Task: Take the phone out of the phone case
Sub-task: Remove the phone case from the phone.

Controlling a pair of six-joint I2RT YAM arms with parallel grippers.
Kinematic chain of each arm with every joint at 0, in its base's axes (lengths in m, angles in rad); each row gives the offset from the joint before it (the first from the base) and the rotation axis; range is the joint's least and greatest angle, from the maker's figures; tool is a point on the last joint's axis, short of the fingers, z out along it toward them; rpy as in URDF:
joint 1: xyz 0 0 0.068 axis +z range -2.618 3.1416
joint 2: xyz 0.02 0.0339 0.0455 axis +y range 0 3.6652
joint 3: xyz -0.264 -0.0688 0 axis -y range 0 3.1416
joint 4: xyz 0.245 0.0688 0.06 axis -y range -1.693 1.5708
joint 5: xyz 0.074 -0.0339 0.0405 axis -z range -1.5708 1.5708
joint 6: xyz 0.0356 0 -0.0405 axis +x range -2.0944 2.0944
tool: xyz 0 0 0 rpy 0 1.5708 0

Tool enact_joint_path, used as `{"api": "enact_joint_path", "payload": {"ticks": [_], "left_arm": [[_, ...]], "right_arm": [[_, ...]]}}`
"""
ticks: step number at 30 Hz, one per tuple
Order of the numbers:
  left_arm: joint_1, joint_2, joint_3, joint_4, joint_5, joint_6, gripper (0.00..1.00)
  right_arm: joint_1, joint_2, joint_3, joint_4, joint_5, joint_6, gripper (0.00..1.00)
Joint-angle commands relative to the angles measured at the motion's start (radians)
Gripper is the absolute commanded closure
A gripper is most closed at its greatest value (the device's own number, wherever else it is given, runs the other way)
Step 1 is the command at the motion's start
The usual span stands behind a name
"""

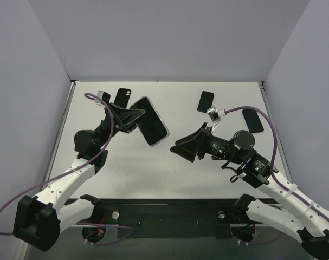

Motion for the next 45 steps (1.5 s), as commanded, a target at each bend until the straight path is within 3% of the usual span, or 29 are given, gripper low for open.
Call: {"api": "enact_joint_path", "payload": {"ticks": [1,10,14,17,20,22,26,32,34,37,40,43,45], "left_arm": [[0.003,-0.006,0.086,-0.038,0.046,0.069,1.0],[0.003,0.008,0.071,-0.006,0.081,0.071,1.0],[0.003,0.017,0.074,-0.006,0.101,0.072,1.0],[0.003,0.028,0.074,0.02,0.11,0.056,1.0],[0.001,0.043,0.072,0.056,0.122,0.028,1.0],[0.003,0.054,0.074,0.086,0.127,-0.007,1.0],[0.003,0.067,0.074,0.168,0.132,-0.081,1.0],[0.001,0.15,0.106,0.514,0.09,-0.37,1.0],[0.0,0.147,0.133,0.537,0.099,-0.394,1.0],[0.0,0.101,0.163,0.45,0.127,-0.359,1.0],[-0.005,0.087,0.172,0.425,0.136,-0.345,1.0],[-0.016,0.089,0.173,0.436,0.135,-0.354,1.0],[-0.023,0.092,0.186,0.444,0.132,-0.362,1.0]], "right_arm": [[0.004,0.064,0.064,0.238,-0.166,0.034,0.37],[0.005,0.158,0.069,0.505,-0.292,0.157,0.44],[0.002,0.164,0.057,0.508,-0.298,0.157,0.5],[0.001,0.169,0.052,0.516,-0.324,0.145,0.64],[-0.007,0.189,0.057,0.487,-0.332,0.126,0.71],[-0.011,0.207,0.061,0.482,-0.347,0.12,0.82],[-0.013,0.233,0.057,0.495,-0.416,0.085,1.0],[-0.002,0.247,0.028,0.551,-0.602,-0.033,1.0],[-0.001,0.246,0.049,0.464,-0.61,-0.141,1.0],[0.007,0.238,0.133,0.094,-0.567,-0.375,1.0],[0.009,0.244,0.193,-0.135,-0.437,-0.583,1.0],[0.025,0.243,0.201,-0.156,-0.313,-0.628,1.0],[0.085,0.252,0.239,-0.251,-0.225,-0.744,1.0]]}}
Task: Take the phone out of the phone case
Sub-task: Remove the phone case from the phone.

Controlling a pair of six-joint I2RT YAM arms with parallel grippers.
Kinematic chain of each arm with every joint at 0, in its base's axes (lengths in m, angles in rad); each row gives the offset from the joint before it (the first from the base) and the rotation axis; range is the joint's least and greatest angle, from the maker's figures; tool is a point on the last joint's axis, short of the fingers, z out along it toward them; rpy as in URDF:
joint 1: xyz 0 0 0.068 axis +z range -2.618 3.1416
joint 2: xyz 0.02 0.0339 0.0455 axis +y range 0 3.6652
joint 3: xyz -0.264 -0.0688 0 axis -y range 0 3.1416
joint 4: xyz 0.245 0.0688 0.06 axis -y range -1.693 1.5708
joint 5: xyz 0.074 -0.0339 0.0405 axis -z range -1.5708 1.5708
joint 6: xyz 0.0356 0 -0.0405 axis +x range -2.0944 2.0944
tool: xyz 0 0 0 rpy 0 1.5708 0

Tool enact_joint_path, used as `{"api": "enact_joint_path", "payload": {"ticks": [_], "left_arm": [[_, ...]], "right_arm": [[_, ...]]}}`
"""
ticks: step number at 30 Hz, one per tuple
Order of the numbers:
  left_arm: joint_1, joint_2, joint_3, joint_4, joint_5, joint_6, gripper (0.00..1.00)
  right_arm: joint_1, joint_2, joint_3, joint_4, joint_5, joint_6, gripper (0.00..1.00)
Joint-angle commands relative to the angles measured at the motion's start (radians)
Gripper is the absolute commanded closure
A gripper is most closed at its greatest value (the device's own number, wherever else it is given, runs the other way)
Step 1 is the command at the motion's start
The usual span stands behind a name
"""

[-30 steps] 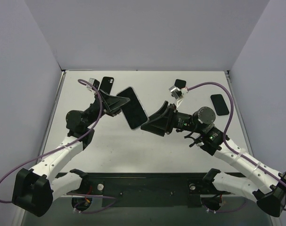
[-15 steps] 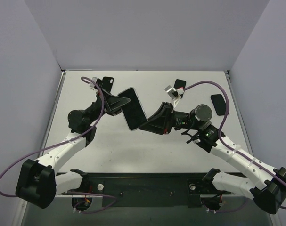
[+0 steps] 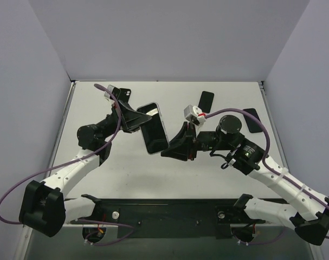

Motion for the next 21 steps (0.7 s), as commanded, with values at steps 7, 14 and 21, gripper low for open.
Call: {"api": "enact_joint_path", "payload": {"ticks": [7,14,21], "left_arm": [[-0.086,-0.025,0.184,0.304,-0.103,-0.35,1.0],[-0.103,-0.017,0.138,0.282,-0.103,-0.342,1.0],[-0.063,-0.044,0.08,0.22,-0.119,-0.201,1.0]], "right_arm": [[0.158,0.111,0.125,-0.435,0.336,-0.446,1.0],[0.218,0.106,0.169,-0.442,0.604,-0.482,1.0],[0.13,0.035,0.074,-0.324,0.63,-0.171,0.95]]}}
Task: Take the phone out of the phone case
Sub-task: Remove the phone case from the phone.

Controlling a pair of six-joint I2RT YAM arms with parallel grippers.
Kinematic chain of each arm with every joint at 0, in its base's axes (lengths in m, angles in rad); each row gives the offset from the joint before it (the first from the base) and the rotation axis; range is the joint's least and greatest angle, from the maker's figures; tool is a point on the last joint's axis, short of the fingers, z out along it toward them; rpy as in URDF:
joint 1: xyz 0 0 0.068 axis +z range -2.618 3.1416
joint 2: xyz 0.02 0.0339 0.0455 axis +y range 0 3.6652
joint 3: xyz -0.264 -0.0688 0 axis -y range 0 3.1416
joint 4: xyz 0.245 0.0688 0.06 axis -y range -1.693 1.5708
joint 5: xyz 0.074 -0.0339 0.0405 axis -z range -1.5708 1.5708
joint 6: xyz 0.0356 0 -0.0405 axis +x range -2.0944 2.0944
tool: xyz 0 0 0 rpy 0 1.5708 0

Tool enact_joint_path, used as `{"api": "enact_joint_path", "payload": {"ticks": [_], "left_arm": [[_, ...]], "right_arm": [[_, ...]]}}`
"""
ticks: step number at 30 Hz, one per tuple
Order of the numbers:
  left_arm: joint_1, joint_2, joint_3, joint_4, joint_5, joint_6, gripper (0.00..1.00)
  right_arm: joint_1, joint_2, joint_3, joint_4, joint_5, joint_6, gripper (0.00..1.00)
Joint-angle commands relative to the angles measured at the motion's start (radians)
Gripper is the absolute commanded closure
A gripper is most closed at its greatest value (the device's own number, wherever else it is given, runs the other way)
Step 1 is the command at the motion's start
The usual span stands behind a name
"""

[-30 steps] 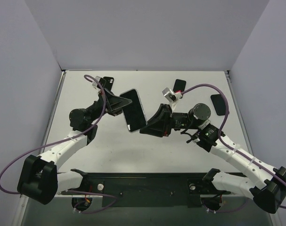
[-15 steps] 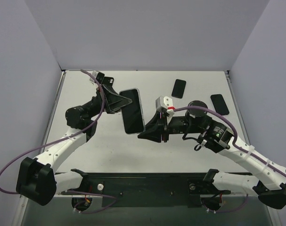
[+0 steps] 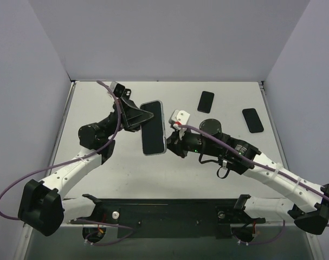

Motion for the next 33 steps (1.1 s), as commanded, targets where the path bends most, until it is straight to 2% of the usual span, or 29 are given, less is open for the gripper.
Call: {"api": "enact_joint_path", "payload": {"ticks": [1,4,5,6,8,11,14,21,25,27,30,32,33], "left_arm": [[0.047,-0.076,-0.037,0.132,-0.072,-0.081,1.0],[0.09,-0.157,-0.094,-0.017,-0.104,0.087,1.0],[0.106,-0.183,-0.119,-0.086,-0.121,0.124,1.0],[0.116,-0.197,-0.128,-0.123,-0.127,0.172,1.0],[0.123,-0.216,-0.124,-0.215,-0.127,0.246,1.0],[0.124,-0.217,-0.092,-0.294,-0.101,0.31,1.0],[0.124,-0.22,-0.052,-0.37,-0.083,0.373,1.0],[0.124,-0.274,-0.002,-0.538,-0.075,0.488,1.0],[0.124,-0.288,0.025,-0.604,-0.066,0.521,1.0],[0.124,-0.288,0.024,-0.595,-0.057,0.51,1.0],[0.123,-0.279,0.027,-0.559,-0.04,0.488,1.0],[0.124,-0.271,0.028,-0.541,-0.018,0.47,1.0],[0.124,-0.268,0.027,-0.524,-0.008,0.447,1.0]], "right_arm": [[-0.088,-0.065,-0.129,0.085,0.029,0.279,0.87],[-0.128,-0.161,-0.276,0.264,-0.026,0.563,0.71],[-0.136,-0.183,-0.338,0.341,-0.039,0.608,0.61],[-0.139,-0.216,-0.359,0.384,-0.065,0.692,0.56],[-0.142,-0.255,-0.405,0.47,-0.115,0.773,0.39],[-0.142,-0.278,-0.4,0.576,-0.212,0.851,0.31],[-0.142,-0.266,-0.346,0.578,-0.261,0.865,0.27],[-0.148,-0.185,-0.258,0.547,-0.356,0.847,0.29],[-0.153,-0.13,-0.216,0.57,-0.395,0.881,0.44],[-0.154,-0.102,-0.189,0.573,-0.425,0.883,0.56],[-0.159,-0.085,-0.188,0.593,-0.448,0.878,0.62],[-0.162,-0.074,-0.185,0.593,-0.465,0.865,0.72],[-0.161,-0.067,-0.177,0.59,-0.478,0.842,0.81]]}}
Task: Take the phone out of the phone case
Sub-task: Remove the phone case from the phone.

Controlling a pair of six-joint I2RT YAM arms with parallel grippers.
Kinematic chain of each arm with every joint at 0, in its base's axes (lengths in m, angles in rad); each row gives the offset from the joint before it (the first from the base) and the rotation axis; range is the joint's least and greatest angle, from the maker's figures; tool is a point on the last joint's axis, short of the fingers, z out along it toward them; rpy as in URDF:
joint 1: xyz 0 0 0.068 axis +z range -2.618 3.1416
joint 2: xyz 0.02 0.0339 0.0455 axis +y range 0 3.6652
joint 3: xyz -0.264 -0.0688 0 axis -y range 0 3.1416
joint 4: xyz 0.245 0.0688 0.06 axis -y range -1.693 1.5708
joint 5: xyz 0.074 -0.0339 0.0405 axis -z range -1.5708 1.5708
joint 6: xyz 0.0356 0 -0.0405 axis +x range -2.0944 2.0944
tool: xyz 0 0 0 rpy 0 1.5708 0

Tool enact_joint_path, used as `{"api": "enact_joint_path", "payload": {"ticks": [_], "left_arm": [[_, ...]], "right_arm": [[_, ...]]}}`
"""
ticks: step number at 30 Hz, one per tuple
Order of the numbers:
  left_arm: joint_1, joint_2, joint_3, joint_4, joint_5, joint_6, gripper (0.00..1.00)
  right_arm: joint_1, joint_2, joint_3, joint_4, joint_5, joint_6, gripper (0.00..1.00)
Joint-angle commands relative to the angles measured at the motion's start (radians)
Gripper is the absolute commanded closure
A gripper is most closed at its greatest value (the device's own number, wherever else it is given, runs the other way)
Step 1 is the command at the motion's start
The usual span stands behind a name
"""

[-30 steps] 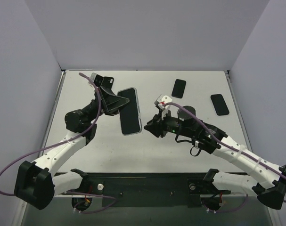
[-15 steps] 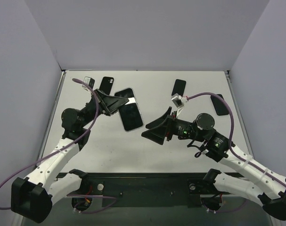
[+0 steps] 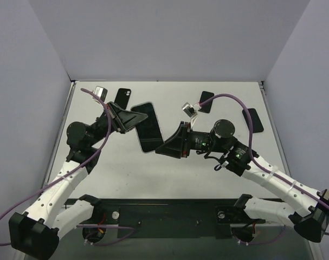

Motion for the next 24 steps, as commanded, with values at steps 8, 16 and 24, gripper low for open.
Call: {"api": "enact_joint_path", "payload": {"ticks": [8,16,24], "left_arm": [[0.007,0.016,0.078,0.243,0.164,-0.224,1.0],[-0.082,0.047,0.078,0.469,0.272,-0.422,1.0],[-0.109,0.074,0.046,0.52,0.233,-0.454,1.0]], "right_arm": [[0.027,0.002,0.068,-0.107,-0.085,-0.446,1.0],[0.291,0.054,0.294,-0.612,0.452,-1.031,1.0],[0.296,0.069,0.367,-0.615,0.601,-1.075,1.0]]}}
